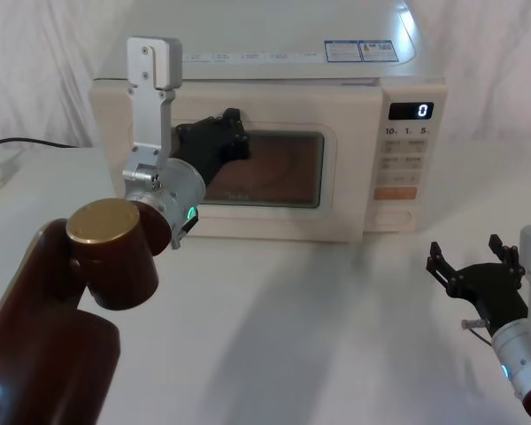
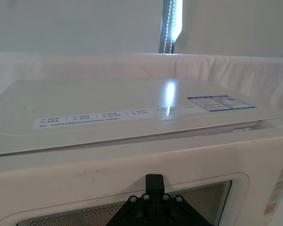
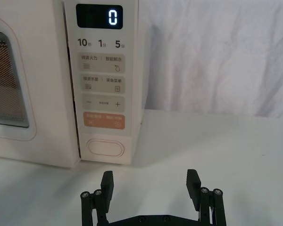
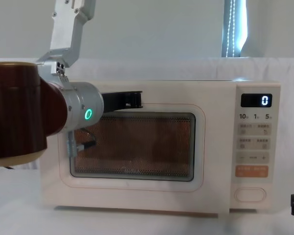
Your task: Press the button to open the microwave door with one hand; close the microwave door with the other hand.
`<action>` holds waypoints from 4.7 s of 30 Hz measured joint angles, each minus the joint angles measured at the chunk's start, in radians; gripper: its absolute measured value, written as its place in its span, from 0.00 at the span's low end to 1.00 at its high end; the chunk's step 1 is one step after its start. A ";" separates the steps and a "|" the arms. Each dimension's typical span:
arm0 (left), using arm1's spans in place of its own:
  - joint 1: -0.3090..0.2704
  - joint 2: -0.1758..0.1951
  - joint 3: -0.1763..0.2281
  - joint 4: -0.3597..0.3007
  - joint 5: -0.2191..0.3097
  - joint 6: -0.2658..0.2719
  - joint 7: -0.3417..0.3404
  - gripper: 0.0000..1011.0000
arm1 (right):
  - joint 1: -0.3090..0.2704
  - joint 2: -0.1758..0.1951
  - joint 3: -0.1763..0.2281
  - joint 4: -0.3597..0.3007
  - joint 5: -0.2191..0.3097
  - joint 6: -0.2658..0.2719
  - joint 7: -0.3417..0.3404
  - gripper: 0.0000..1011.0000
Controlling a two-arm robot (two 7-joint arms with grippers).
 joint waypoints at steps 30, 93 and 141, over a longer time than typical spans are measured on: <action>-0.011 -0.054 -0.032 0.039 0.067 -0.001 0.000 0.00 | 0.000 0.000 0.000 0.000 0.000 0.000 0.000 0.99; 0.278 0.128 -0.101 -0.413 0.029 0.074 -0.108 0.00 | 0.000 0.000 0.000 0.000 0.000 0.000 0.000 0.99; 0.688 0.193 -0.307 -0.459 0.020 -0.191 -0.021 0.89 | 0.000 0.000 0.000 0.000 0.000 0.000 0.000 0.99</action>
